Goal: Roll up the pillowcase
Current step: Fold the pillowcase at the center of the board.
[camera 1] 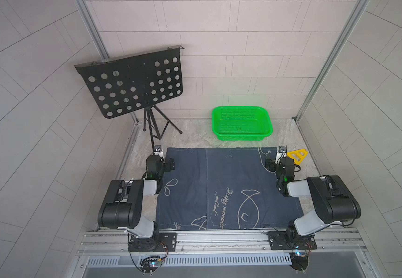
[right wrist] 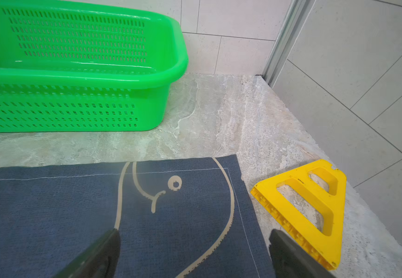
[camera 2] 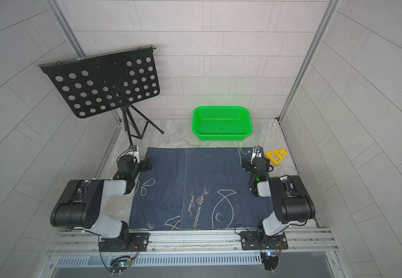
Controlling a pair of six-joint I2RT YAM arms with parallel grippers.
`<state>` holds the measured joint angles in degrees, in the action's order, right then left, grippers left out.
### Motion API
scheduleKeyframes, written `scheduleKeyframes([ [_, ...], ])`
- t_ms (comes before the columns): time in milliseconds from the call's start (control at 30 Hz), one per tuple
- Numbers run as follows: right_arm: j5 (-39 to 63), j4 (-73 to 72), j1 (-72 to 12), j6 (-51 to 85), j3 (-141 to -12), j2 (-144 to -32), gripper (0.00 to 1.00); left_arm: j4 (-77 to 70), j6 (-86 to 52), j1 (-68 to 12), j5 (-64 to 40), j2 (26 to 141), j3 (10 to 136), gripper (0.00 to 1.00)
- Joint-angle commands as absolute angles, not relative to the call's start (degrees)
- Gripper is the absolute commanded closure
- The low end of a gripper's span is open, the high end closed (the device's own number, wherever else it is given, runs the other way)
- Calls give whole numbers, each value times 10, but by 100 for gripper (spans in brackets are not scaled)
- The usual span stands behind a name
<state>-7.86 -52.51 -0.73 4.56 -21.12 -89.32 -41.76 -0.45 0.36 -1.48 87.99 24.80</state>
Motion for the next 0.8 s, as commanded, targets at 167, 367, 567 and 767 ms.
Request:
scheduleKeyframes([
  [167, -68, -530, -1, 49, -214, -896, 0, -426, -4, 7, -15, 883, 256, 0],
  [367, -62, -521, 1, 50, -218, -894, 0, -425, -4, 6, -15, 882, 255, 0],
  [567, -64, -438, 0, 49, -220, -791, 0, -300, -2, 6, -20, 819, 301, 0],
  [767, -76, -195, 6, 56, -295, -654, 0, -39, -31, 7, -66, 786, 447, 0],
])
